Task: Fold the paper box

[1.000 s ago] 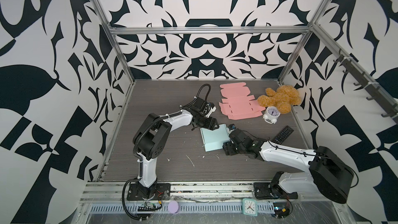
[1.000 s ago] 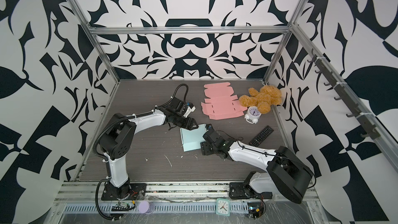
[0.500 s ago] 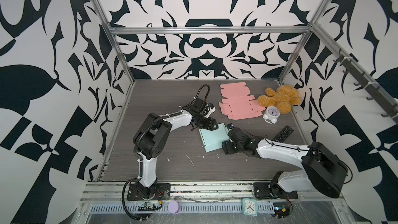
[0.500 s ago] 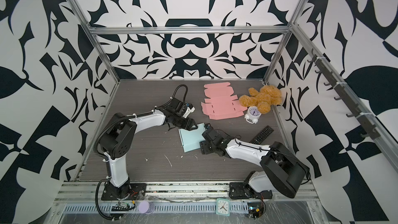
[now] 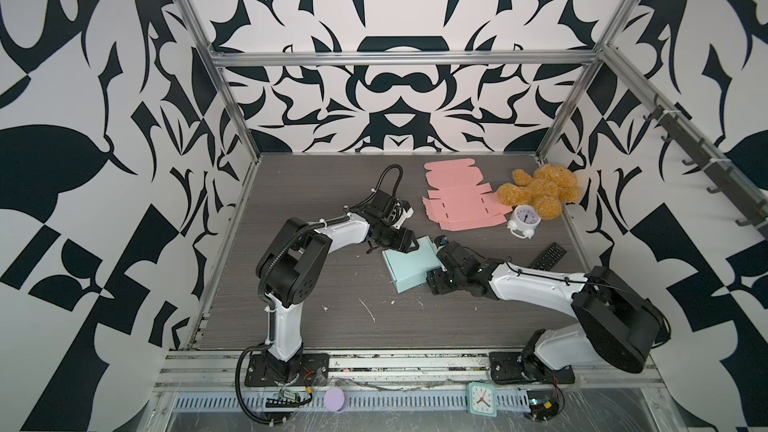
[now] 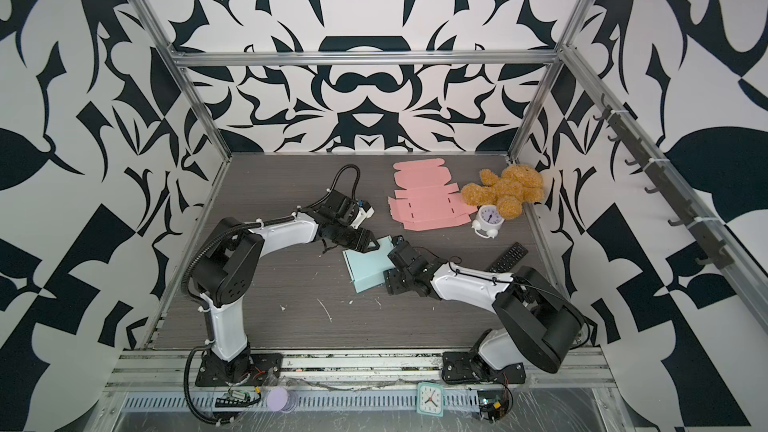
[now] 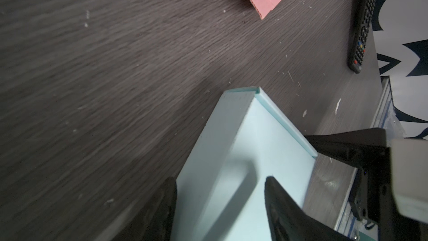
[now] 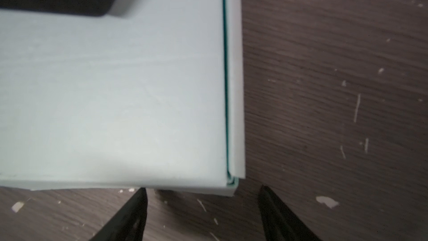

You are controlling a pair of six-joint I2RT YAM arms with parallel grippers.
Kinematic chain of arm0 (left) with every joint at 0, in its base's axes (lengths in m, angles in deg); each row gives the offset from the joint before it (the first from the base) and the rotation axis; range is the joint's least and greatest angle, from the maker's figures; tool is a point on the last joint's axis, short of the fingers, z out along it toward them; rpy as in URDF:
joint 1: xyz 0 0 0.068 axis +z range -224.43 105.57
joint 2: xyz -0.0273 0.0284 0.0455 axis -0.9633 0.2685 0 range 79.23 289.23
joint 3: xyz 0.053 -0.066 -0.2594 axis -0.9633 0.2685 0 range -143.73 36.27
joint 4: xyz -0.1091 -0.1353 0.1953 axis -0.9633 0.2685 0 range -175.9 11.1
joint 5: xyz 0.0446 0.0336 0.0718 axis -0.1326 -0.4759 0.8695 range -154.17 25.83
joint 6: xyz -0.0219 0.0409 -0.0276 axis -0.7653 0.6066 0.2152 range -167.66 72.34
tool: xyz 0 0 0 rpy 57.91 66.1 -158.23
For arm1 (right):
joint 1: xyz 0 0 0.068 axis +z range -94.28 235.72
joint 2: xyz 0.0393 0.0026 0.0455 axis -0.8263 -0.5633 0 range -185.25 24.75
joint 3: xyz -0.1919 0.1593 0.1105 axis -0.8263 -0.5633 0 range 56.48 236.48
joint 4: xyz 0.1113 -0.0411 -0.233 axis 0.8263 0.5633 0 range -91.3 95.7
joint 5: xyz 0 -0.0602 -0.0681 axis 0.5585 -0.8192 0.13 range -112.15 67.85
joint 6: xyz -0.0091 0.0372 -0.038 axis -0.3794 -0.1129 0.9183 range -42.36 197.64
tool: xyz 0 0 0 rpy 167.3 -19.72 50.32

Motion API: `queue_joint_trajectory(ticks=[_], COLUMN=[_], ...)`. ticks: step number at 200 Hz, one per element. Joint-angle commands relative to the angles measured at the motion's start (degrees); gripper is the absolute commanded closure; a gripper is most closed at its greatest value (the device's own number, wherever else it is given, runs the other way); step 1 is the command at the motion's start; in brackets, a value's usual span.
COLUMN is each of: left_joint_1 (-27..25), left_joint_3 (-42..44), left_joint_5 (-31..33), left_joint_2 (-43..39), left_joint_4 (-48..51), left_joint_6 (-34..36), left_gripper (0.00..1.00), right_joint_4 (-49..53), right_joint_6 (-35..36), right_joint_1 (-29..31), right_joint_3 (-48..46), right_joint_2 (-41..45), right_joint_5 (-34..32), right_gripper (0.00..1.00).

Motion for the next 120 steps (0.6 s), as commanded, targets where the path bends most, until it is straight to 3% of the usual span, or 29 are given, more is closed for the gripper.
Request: queue_joint_trajectory(ticks=[1,120], left_joint_1=[-0.6,-0.6], left_joint_3=[1.47,6.82], left_joint_5=[-3.07,-5.51], left_joint_2=[-1.2,-6.13], left_joint_4=[1.7,1.08], left_joint_6=[-0.24,-2.55], left_gripper=[0.37,0.37], right_joint_4=[-4.47,-6.55], right_joint_6=[0.08,0.78], right_joint_1=[-0.51,-0.9], right_joint_3=[2.61,5.42], right_joint_2=[-1.22,-4.1], right_joint_5=[-1.22,-0.56], right_gripper=[0.23,0.24])
